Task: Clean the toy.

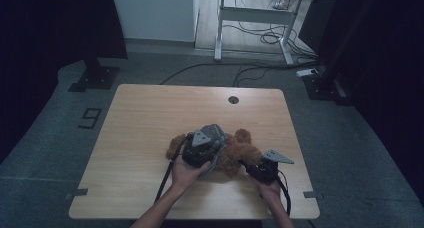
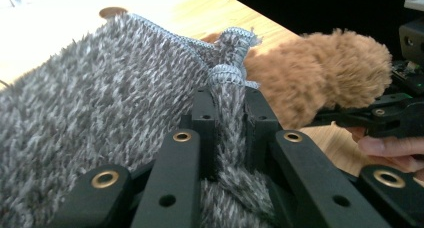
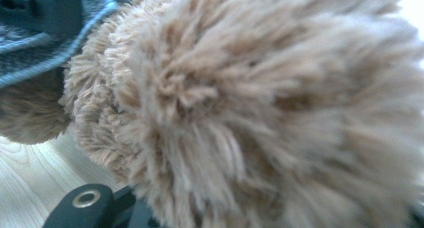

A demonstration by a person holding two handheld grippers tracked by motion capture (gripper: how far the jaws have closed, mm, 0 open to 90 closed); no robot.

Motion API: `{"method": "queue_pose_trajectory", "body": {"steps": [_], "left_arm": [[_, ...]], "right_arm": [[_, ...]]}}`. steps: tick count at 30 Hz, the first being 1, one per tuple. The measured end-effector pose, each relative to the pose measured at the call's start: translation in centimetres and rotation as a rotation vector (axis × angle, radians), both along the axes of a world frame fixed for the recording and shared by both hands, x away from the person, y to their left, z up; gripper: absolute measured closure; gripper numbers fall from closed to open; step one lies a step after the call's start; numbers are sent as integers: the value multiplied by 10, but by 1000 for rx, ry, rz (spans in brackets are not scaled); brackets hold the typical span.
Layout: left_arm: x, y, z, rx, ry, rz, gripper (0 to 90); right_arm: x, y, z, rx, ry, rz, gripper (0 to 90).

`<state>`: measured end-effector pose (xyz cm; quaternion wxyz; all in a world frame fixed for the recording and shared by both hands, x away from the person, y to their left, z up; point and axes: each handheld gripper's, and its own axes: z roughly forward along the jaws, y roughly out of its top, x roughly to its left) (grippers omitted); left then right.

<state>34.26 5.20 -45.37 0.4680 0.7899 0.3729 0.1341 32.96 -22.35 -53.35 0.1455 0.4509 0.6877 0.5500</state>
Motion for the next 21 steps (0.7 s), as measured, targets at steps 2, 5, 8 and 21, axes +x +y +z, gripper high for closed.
{"method": "queue_pose_trajectory", "body": {"steps": [2,5,8,21], "left_arm": [[-1,13,-2,-9,5,19,787],[-2,30,-3,-19,11,38,787],[-4,47,-3,-60,22,57,788],[-10,6,41,-107,-50,-39,785]], "right_arm": [[0,0,0,-2,-1,0,684],[1,0,0,-3,-1,-2,682],[1,0,-1,-1,-1,-2,682],[1,2,1,19,6,-10,683]]}}
